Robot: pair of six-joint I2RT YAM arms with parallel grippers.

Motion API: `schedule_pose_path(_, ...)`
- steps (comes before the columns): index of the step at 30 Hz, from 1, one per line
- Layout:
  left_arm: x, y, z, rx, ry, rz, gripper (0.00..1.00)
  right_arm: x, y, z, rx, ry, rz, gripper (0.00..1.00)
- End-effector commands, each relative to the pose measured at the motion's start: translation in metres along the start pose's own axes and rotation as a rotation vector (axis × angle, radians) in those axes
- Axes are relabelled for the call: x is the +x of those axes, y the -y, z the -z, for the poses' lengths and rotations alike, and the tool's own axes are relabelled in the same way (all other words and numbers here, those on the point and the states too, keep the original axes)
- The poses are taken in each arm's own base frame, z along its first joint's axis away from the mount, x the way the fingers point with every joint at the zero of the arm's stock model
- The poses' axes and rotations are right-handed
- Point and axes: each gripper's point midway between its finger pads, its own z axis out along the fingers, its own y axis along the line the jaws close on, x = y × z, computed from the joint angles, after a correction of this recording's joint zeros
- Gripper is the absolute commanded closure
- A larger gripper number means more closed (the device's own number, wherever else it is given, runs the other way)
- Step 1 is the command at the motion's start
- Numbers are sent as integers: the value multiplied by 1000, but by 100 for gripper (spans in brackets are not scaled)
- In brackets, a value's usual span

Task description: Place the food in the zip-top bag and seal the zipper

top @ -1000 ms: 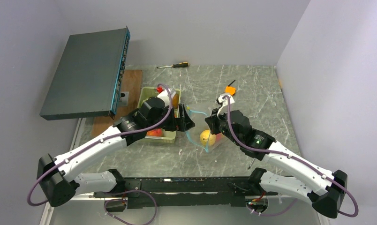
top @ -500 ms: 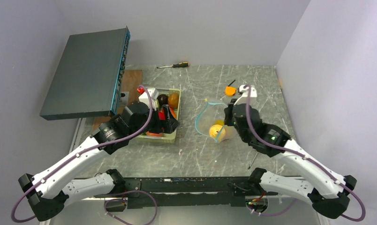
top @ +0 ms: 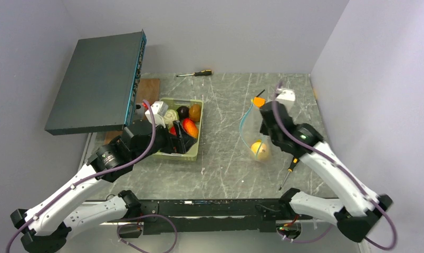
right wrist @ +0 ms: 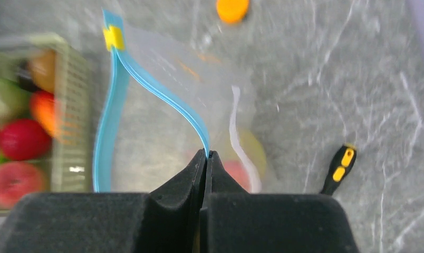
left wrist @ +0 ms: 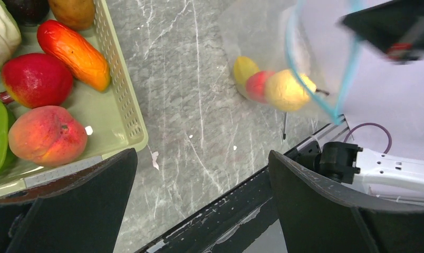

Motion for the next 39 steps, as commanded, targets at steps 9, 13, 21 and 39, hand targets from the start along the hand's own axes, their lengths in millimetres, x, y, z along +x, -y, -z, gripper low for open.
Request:
schedule_pose_path(9, 2, 5, 2, 35, 8, 33, 0, 36, -25, -32, -182, -173, -4, 100)
schedule_pose_path(13, 0, 6, -3, 20, -1, 22, 0, 24, -20, -20, -185, -135, -29, 100)
schedule_pose_path(21, 7, -5, -10, -43, -38, 21, 0, 85, -39, -53, -242, -269, -42, 100)
schedule_pose_path(39, 12, -36, -49, -200, -126, -11, 0, 94, -41, -46, -328, -198, -87, 100)
